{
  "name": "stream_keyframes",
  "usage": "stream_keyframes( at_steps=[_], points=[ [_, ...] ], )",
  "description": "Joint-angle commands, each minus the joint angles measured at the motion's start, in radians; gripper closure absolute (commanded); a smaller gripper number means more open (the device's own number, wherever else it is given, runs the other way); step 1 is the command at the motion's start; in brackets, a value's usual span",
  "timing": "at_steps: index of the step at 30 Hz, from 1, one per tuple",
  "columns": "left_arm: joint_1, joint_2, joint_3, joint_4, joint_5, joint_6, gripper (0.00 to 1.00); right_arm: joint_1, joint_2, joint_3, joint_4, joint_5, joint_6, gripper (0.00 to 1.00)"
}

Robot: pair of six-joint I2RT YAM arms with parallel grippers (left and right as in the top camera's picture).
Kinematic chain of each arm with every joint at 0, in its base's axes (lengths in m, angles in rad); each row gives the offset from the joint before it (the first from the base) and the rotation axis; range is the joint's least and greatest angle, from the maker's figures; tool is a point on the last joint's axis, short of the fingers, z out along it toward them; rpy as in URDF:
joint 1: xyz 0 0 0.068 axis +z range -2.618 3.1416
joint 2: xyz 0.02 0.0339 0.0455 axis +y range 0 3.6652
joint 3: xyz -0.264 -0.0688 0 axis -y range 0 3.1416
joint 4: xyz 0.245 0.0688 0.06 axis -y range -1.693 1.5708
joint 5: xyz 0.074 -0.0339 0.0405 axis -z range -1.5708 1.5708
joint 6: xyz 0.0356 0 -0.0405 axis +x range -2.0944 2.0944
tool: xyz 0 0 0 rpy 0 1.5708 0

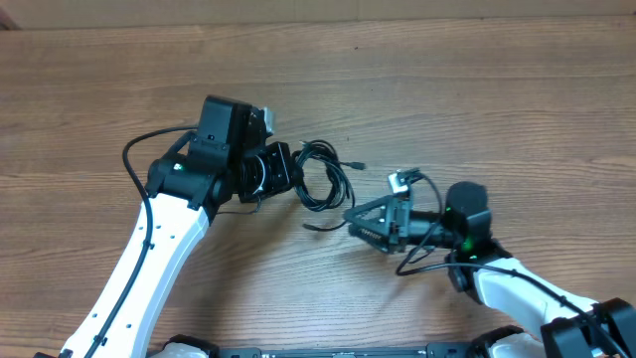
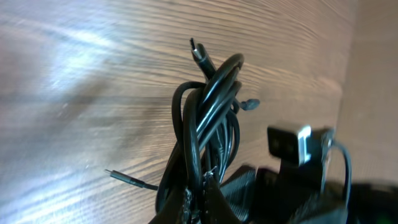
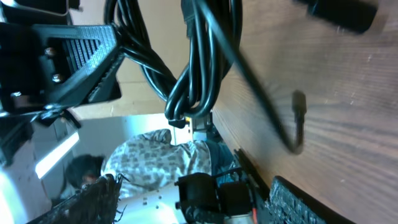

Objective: Untangle cables

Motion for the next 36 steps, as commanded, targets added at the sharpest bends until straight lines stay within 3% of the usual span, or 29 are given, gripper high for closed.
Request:
stream_keyframes(
  at_steps=[1, 9, 16, 18, 28, 30, 31, 33, 35, 36],
  points=[
    [0.002, -0.005, 0.019, -0.033, -0.072, -0.171, 0.96, 0.079, -0.014, 0.014, 0.008, 0.173, 0.166, 0.25],
    [-0.026, -0.005, 0.019, -0.101, -0.089, -0.233, 0.96, 0.179, -0.014, 0.014, 0.008, 0.39, 0.443, 0.27],
    [-0.119, -0.005, 0.019, -0.102, -0.17, -0.326, 0.96, 0.27, -0.013, 0.014, 0.008, 0.55, 0.47, 0.35],
    [-0.145, -0.005, 0.019, -0.102, -0.188, -0.327, 0.96, 0.275, -0.013, 0.014, 0.006, 0.575, 0.48, 0.42],
    [-0.192, -0.005, 0.019, -0.11, -0.264, -0.326, 0.96, 0.275, -0.013, 0.014, -0.026, 0.576, 0.539, 0.96],
    [-0.192, -0.005, 0.019, -0.11, -0.292, -0.325, 0.96, 0.275, -0.013, 0.014, -0.05, 0.569, 0.539, 0.96],
    [-0.192, -0.005, 0.019, -0.11, -0.305, -0.324, 0.92, 0.275, -0.013, 0.014, -0.057, 0.568, 0.534, 0.96],
    [-0.192, -0.005, 0.019, -0.108, -0.332, -0.269, 0.73, 0.275, -0.013, 0.014, -0.068, 0.569, 0.497, 0.96],
    [-0.187, -0.005, 0.019, -0.092, -0.378, -0.163, 0.38, 0.275, -0.013, 0.014, -0.084, 0.569, 0.478, 0.96],
    [-0.181, -0.005, 0.019, -0.087, -0.404, -0.107, 0.14, 0.275, -0.013, 0.014, -0.1, 0.569, 0.478, 0.96]
  ],
)
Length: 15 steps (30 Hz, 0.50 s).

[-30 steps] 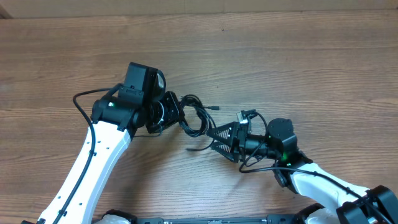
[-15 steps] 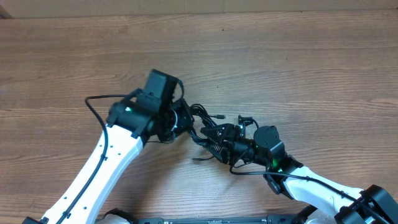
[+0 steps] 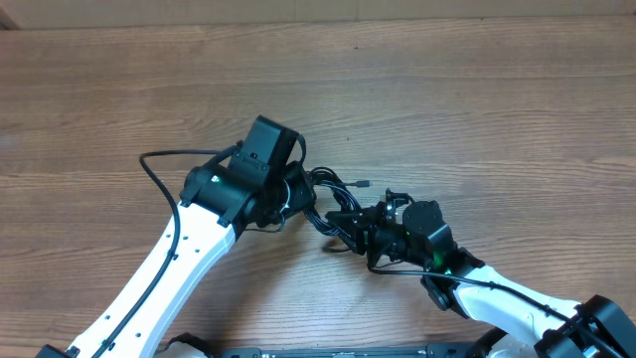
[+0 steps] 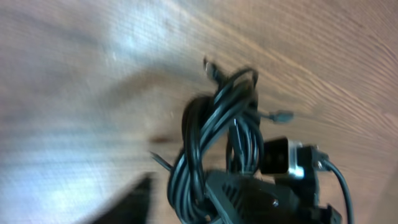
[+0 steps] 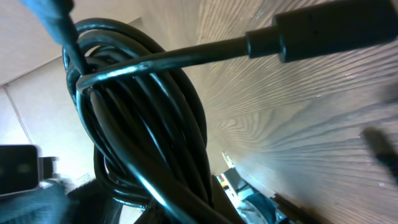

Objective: Untangle cables

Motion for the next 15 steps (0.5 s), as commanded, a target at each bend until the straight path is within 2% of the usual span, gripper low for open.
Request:
stream_keyframes(
  at_steps=[1, 3, 5, 12, 15],
  points=[
    [0.016, -0.005, 0.018, 0.014, -0.121, 0.194, 0.02, 0.003, -0.014, 0.014, -0.017, 0.01, -0.034, 0.96],
    [0.034, -0.005, 0.018, 0.012, -0.135, 0.254, 0.0, 0.003, -0.014, 0.014, -0.03, 0.01, -0.034, 0.96],
    [0.048, -0.005, 0.018, -0.006, -0.135, 0.261, 0.0, 0.003, -0.014, 0.014, -0.029, 0.011, -0.034, 0.96],
    [0.038, -0.002, -0.011, -0.043, -0.132, 0.246, 0.33, 0.003, -0.014, 0.014, -0.021, -0.044, -0.033, 0.96],
    [0.038, -0.001, -0.046, -0.032, -0.132, 0.167, 0.36, 0.003, -0.014, 0.014, -0.021, -0.074, -0.033, 0.96]
  ],
)
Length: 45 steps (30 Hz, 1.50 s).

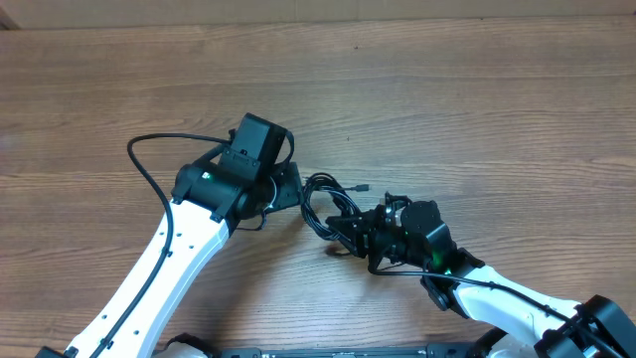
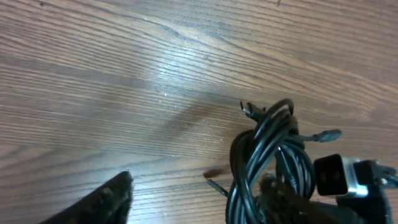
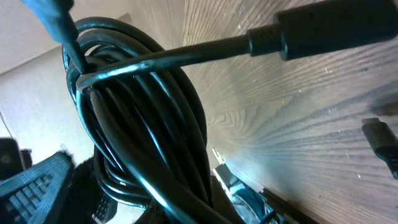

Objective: Untangle cables

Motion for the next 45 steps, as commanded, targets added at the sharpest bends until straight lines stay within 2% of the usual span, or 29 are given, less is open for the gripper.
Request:
stream_keyframes(
  at_steps=[1, 6, 9, 14, 19, 22, 30, 37, 41, 45],
  points=[
    [-0.007, 0.001, -0.051, 0.014, -0.018, -0.092, 0.37, 0.003, -0.014, 0.014, 0.015, -0.05, -0.01, 0.96],
    [-0.007, 0.008, -0.102, 0.056, -0.001, -0.215, 0.37, 0.003, -0.014, 0.014, 0.015, -0.07, -0.01, 0.96],
    [-0.007, 0.008, -0.117, 0.08, 0.029, -0.246, 0.49, 0.003, -0.014, 0.014, 0.015, -0.072, -0.01, 0.96],
    [-0.007, 0.008, -0.122, 0.097, 0.072, -0.262, 0.57, 0.003, -0.014, 0.014, 0.019, -0.078, -0.01, 0.96],
    [-0.008, 0.008, -0.122, 0.097, 0.1, -0.267, 0.59, 0.003, -0.014, 0.014, 0.083, -0.095, -0.01, 0.96],
    [-0.008, 0.008, -0.122, 0.096, 0.139, -0.3, 0.55, 0.003, -0.014, 0.014, 0.096, -0.095, -0.009, 0.95],
    [-0.008, 0.008, -0.122, 0.097, 0.212, -0.394, 0.56, 0.003, -0.014, 0.014, 0.099, -0.098, -0.009, 0.96],
    [-0.008, 0.008, -0.122, 0.097, 0.213, -0.435, 0.7, 0.003, -0.014, 0.014, 0.099, -0.098, -0.009, 0.95],
    [-0.008, 0.008, -0.122, 0.097, 0.214, -0.457, 0.69, 0.003, -0.014, 0.014, 0.099, -0.098, -0.009, 0.95],
    [-0.011, 0.008, -0.122, 0.096, 0.2, -0.456, 0.56, 0.003, -0.014, 0.014, 0.099, -0.097, -0.005, 0.95]
  ],
)
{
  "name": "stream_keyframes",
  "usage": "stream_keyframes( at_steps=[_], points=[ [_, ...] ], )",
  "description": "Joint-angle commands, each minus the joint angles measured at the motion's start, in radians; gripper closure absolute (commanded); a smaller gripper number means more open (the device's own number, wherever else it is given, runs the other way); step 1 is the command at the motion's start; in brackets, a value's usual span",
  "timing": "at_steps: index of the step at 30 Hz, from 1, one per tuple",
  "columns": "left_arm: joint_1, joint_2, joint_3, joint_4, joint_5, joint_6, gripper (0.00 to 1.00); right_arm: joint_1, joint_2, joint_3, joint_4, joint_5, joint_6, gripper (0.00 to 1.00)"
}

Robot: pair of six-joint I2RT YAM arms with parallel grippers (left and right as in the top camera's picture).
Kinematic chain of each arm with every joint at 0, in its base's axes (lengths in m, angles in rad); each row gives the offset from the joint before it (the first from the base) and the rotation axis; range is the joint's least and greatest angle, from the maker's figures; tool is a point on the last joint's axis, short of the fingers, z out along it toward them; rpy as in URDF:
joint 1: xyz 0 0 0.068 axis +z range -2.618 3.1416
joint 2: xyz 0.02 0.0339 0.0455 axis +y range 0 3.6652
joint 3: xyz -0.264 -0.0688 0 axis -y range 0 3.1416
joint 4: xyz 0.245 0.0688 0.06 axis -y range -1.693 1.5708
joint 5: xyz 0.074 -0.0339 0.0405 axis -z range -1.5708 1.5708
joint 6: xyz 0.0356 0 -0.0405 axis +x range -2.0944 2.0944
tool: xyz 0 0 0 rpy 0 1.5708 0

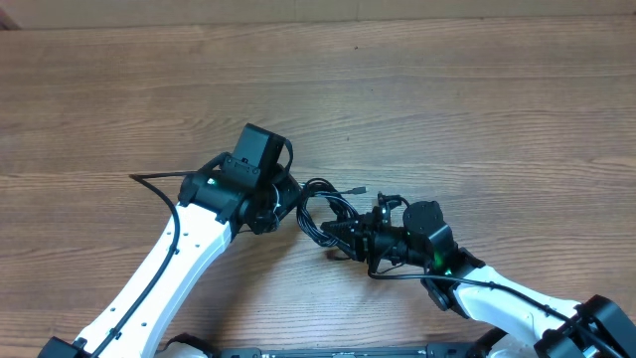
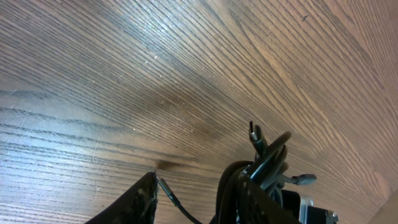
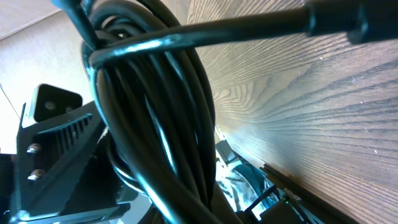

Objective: Untangle cables

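A tangled bundle of black cables [image 1: 323, 212] lies mid-table. In the right wrist view its coils [image 3: 155, 106] fill the frame, and my right gripper [image 1: 345, 232] is shut on them from the right. My left gripper [image 1: 294, 204] stands open at the bundle's left side. In the left wrist view its fingers [image 2: 138, 199] spread wide, with the bundle [image 2: 249, 177] against the right finger and a thin loose cable end [image 2: 171, 196] between them. One plug [image 2: 256, 134] sticks up from the bundle and another plug [image 2: 305, 180] points right.
The wooden table [image 1: 477, 109] stretches bare all around the arms. My left arm's own black lead [image 1: 154, 177] loops out to the left. The right arm's body [image 1: 497, 293] lies along the front right.
My left gripper, still open, has moved in to the bundle's left side, and its wrist is turned. The right gripper keeps its hold and the bundle has barely shifted.
My left gripper was shut on the bundle and held it off the table, with the right gripper open a little to the right. Then the right gripper was on the bundle. Then the left stood open and drawn back. Now it is open at the bundle again.
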Motion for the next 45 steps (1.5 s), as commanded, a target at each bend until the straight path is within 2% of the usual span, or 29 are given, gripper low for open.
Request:
stream_keyframes(
  at_steps=[1, 11, 15, 17, 19, 22, 25, 35, 37, 41, 43, 45],
  points=[
    [-0.025, 0.006, -0.013, -0.01, 0.075, -0.01, 0.57, 0.004, -0.014, 0.016, 0.041, 0.005, -0.005, 0.95],
    [-0.068, 0.006, -0.013, 0.018, -0.008, -0.011, 0.58, 0.004, -0.014, 0.016, 0.04, 0.001, -0.005, 0.95],
    [-0.069, 0.006, -0.013, 0.047, -0.008, -0.011, 0.66, 0.004, -0.014, 0.016, 0.04, -0.011, -0.005, 0.95],
    [-0.069, 0.006, -0.013, 0.053, -0.008, -0.011, 0.67, 0.004, -0.014, 0.016, 0.04, -0.012, -0.005, 0.95],
    [-0.069, 0.006, -0.013, 0.054, -0.006, -0.011, 0.65, 0.004, -0.014, 0.016, 0.041, -0.016, -0.005, 0.95],
    [-0.074, 0.006, -0.013, 0.054, -0.003, -0.011, 0.56, 0.004, -0.014, 0.016, 0.04, -0.016, -0.005, 0.94],
    [-0.086, 0.006, -0.013, 0.058, -0.004, -0.011, 0.57, 0.004, -0.014, 0.016, 0.04, -0.017, -0.005, 0.93],
    [-0.128, 0.011, -0.013, 0.095, -0.027, -0.011, 0.75, 0.004, -0.014, 0.016, 0.041, -0.029, -0.005, 0.9],
    [-0.134, 0.02, -0.013, 0.106, -0.026, -0.011, 0.82, 0.004, -0.014, 0.016, 0.045, -0.038, -0.005, 0.89],
    [-0.153, 0.055, -0.013, 0.101, -0.026, -0.01, 0.84, 0.004, -0.014, 0.016, 0.062, -0.041, -0.005, 0.89],
    [-0.163, 0.082, -0.013, 0.101, -0.024, -0.01, 0.96, 0.004, -0.014, 0.016, 0.068, -0.041, -0.005, 0.89],
    [-0.166, 0.105, -0.013, 0.103, -0.019, -0.01, 0.96, 0.004, -0.014, 0.016, 0.066, -0.041, -0.005, 0.89]
  ],
)
